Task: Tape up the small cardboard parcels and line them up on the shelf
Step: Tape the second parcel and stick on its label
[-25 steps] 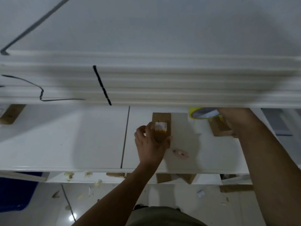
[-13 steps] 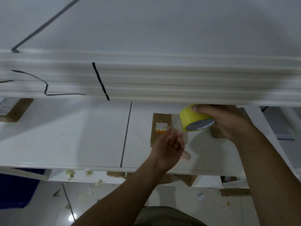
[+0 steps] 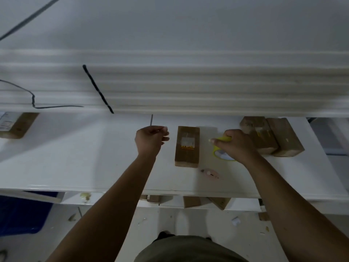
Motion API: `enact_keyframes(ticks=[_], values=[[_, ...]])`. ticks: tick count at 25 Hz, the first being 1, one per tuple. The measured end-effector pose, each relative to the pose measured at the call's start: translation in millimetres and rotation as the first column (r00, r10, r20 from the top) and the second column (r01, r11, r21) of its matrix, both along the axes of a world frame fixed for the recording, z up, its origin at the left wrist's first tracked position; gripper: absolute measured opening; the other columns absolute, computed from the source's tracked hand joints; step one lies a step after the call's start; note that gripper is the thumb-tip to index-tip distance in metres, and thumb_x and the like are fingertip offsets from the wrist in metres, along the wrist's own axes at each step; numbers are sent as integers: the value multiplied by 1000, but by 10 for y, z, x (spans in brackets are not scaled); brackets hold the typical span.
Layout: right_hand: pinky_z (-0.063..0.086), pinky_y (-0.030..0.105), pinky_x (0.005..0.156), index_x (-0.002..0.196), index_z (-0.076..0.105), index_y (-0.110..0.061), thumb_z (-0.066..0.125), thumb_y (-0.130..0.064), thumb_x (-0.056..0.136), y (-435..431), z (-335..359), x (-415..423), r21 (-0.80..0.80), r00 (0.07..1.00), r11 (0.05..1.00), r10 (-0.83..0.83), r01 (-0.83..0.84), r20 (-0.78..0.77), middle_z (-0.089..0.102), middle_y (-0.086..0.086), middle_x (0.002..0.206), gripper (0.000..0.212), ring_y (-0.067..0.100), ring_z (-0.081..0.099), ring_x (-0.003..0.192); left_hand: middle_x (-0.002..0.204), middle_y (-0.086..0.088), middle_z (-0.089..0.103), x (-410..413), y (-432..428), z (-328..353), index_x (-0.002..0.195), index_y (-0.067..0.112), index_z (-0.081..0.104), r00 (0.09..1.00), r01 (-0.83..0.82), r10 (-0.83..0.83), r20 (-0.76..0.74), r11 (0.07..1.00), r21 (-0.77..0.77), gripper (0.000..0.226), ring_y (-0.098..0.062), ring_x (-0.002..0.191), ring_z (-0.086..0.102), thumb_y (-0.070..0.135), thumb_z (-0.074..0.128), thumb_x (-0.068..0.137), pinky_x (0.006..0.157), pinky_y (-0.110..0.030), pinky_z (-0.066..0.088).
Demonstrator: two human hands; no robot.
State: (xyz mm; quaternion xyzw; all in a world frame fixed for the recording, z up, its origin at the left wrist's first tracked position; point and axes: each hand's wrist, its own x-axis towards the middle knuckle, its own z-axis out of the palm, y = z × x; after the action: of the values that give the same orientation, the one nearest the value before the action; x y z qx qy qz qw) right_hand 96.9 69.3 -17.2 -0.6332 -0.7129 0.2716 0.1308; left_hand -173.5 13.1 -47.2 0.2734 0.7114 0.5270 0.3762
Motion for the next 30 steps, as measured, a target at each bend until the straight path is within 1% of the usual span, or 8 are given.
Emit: enact_keyframes(ticks=[8,12,15,19,21,25,27,30], values=[[38,33,64,58,43,-22,71,-79,74,356,-270,-122,-79,990,996,-25,37,139,47,-3,57,66,23,55,66,75,5,82,-109,303,-333,82,21,80,999,32,-34,-21,995,-92,10,-14,69,81,18,83,91,56,-18,57],[46,36,73,66,50,-19,69,-77,78,409,-302,-105,-121,970,993,19,11,243,57,0,71,62,30,65,88,72,5,81,-42,338,-506,88,11,82,1000,18,-17,9,991,-131,6,-14,67,80,16,84,90,57,-17,59],[51,46,100,100,71,-14,65,-78,82,406,-325,-150,-138,950,990,34,10,312,72,10,110,67,36,64,119,72,4,81,56,334,-643,87,14,81,999,-5,13,42,980,-198,7,-14,68,80,19,83,91,71,-28,66],[37,50,118,146,55,-18,66,-69,88,377,-335,-327,-87,916,996,63,-31,395,58,10,151,77,36,49,142,118,2,74,386,309,-698,135,19,67,987,-41,-2,-161,963,-265,35,-18,95,72,22,70,100,77,-23,55],[36,50,119,149,51,-22,69,-64,88,380,-328,-389,-62,913,998,49,-26,405,56,8,152,76,35,48,144,128,2,55,512,310,-684,138,21,56,981,-67,10,-195,955,-288,37,-24,97,65,28,65,103,83,-35,56],[33,49,115,141,58,-22,67,-65,88,369,-342,-400,-49,890,998,45,-25,454,63,8,145,69,35,54,138,104,-3,76,572,246,-695,112,18,75,973,-24,-57,-225,939,-342,36,-17,82,68,43,50,109,75,-35,58],[36,48,110,128,66,-21,64,-67,88,363,-375,-394,-27,877,999,40,-31,479,69,9,134,61,34,60,129,109,-7,74,655,216,-660,116,18,68,979,28,-93,-182,942,-335,47,-21,91,68,56,43,108,81,-38,58],[44,44,101,112,69,-18,62,-67,90,328,-416,-386,16,870,999,30,-44,492,75,9,115,54,33,66,112,121,-10,66,784,208,-583,122,20,50,994,107,-109,6,964,-243,49,-29,105,67,63,58,99,86,-46,61]])
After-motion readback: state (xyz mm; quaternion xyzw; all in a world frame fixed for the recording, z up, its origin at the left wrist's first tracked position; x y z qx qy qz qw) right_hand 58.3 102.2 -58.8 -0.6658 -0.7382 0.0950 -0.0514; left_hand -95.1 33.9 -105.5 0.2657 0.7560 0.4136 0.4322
